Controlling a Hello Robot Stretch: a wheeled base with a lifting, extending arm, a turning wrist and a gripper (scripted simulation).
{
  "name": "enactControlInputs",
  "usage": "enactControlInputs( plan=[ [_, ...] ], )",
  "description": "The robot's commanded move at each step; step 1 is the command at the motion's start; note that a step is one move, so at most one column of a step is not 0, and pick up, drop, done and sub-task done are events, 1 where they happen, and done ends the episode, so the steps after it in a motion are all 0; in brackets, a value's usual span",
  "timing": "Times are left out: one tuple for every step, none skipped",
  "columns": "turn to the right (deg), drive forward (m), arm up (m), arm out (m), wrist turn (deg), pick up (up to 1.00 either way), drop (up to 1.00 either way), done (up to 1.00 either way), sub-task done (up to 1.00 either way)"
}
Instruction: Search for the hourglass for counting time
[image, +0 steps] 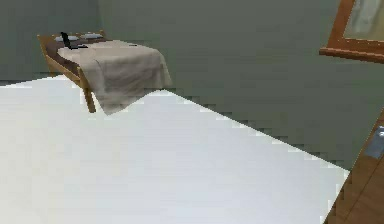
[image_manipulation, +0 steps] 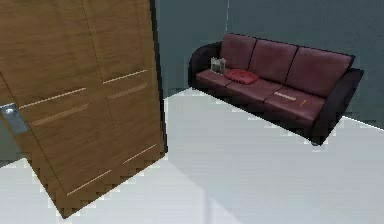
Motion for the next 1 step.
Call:
enactControlInputs(
  plan=[
    [-3.0,0.0,0.0,0.0,0.0,0.0,0.0,0.0,0.0]
  ],
)
